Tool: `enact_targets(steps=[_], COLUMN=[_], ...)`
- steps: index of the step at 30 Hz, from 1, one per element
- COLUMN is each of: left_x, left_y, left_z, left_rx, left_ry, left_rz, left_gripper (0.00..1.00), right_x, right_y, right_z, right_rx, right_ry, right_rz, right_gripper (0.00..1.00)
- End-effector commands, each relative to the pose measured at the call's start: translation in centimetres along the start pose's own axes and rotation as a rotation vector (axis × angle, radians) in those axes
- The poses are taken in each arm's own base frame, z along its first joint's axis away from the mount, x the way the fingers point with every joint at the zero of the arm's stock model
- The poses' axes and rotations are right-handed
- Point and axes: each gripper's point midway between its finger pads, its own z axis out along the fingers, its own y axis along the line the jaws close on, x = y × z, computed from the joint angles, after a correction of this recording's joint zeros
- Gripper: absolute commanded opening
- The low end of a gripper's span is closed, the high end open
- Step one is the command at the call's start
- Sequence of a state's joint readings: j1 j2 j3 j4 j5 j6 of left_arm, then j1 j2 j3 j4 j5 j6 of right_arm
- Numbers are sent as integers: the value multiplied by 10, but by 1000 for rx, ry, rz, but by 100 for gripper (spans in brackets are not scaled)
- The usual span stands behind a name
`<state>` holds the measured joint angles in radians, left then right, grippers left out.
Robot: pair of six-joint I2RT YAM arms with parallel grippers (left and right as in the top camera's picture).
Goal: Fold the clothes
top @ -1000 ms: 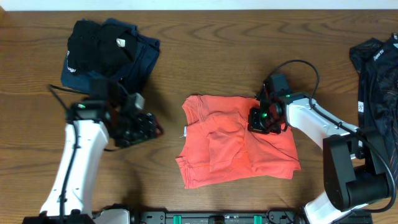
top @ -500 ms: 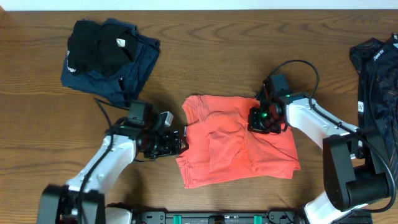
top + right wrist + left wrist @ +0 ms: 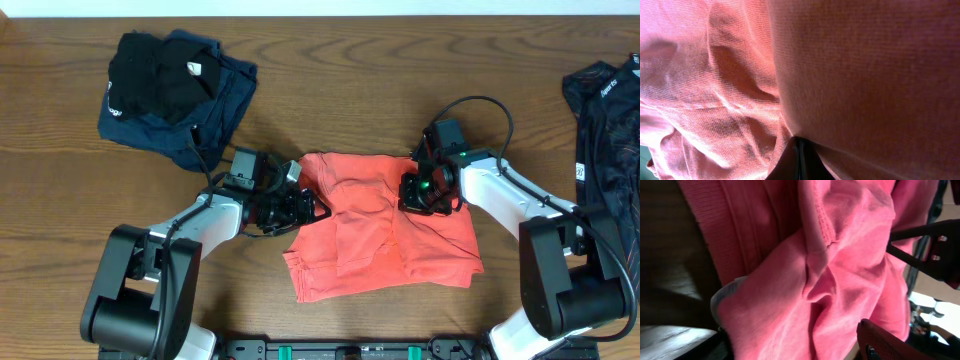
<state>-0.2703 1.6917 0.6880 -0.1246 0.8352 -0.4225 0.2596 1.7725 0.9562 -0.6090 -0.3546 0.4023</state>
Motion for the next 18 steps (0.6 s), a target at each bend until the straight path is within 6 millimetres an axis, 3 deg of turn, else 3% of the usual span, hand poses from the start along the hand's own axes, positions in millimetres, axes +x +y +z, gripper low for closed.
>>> enact_targets(steps=[1, 4, 7, 12, 13, 18], left_x=[25, 21, 20, 20, 22, 27], left_y=[48, 43, 37, 28, 26, 19], left_z=[15, 17, 20, 26, 27, 24], left_rx=[-152, -137, -117, -93, -91, -50], left_ry=[47, 33, 31, 36, 41, 70], left_rz=[-134, -127, -97, -56, -47, -22], left_gripper=[73, 62, 42, 19, 8, 6], right_x=[-2, -2, -2, -3, -2, -3], right_y=[2, 2, 2, 1, 1, 2], right_z=[1, 1, 1, 0, -1, -16], right_rx=[8, 8, 8, 8, 8, 2], right_ry=[-4, -4, -4, -7, -6, -30], right_rz=[-2, -2, -2, 0, 1, -10], right_gripper=[1, 1, 1, 1, 1, 1])
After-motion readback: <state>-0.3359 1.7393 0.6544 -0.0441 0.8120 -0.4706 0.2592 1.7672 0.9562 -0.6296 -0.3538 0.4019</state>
